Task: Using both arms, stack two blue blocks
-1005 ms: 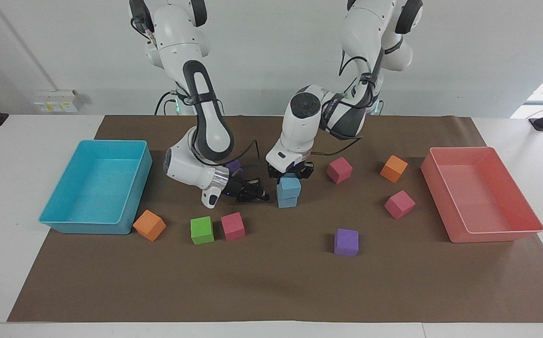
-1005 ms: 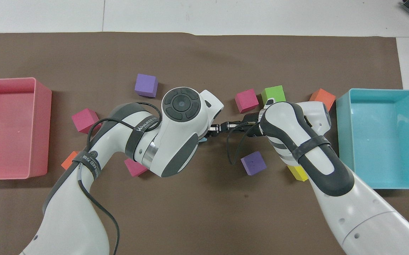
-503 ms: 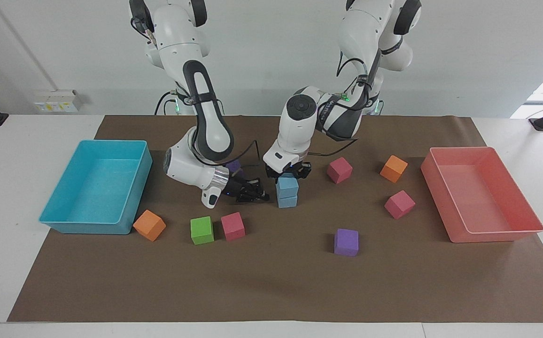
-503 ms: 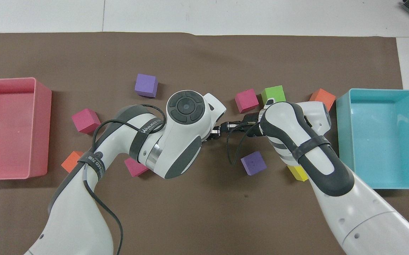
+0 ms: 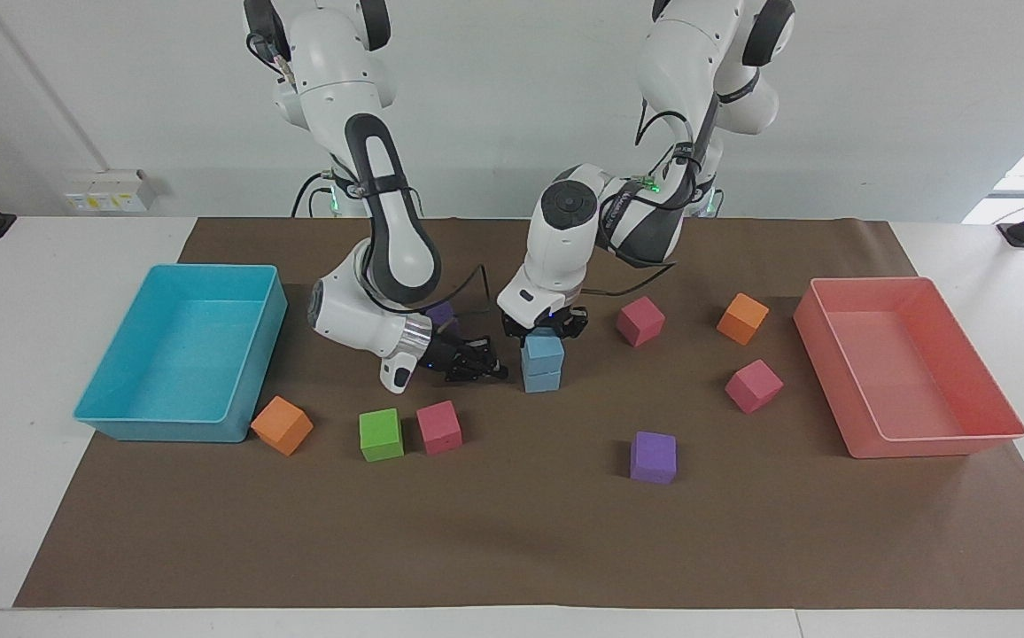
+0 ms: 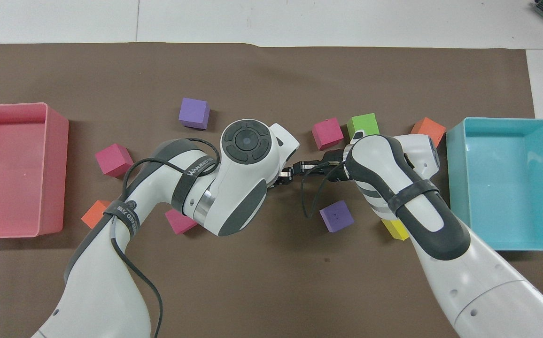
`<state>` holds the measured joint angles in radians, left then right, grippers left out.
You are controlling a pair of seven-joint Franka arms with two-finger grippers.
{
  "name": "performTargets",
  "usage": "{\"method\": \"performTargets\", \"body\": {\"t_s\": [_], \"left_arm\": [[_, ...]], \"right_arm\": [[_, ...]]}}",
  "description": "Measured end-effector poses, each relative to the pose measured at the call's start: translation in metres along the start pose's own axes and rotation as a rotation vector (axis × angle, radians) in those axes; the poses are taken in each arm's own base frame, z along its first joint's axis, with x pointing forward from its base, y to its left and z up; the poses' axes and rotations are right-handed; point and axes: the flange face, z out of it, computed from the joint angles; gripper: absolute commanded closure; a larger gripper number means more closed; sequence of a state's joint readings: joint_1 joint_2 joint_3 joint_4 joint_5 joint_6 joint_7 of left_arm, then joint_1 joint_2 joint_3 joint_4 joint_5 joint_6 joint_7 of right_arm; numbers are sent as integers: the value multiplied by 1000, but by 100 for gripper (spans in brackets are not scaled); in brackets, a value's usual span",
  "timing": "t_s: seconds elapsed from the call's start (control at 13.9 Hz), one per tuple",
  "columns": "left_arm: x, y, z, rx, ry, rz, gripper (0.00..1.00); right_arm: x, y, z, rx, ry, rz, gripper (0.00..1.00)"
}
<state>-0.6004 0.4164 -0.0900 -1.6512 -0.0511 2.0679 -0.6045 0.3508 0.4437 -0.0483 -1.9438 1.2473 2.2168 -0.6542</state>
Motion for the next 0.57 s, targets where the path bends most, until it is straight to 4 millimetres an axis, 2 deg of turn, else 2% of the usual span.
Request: {"method": "performTargets", "body": {"t_s": [0.43, 0.5, 0.57], "left_arm": [[1, -1, 0, 2, 0, -1, 91], [0, -1, 1, 2, 0, -1, 87], [0, -1, 1, 2, 0, -1, 77]], "right_arm": [[0, 0, 0, 0, 0, 0, 100], [0, 0, 0, 0, 0, 0, 100], [0, 0, 0, 0, 0, 0, 100]]}}
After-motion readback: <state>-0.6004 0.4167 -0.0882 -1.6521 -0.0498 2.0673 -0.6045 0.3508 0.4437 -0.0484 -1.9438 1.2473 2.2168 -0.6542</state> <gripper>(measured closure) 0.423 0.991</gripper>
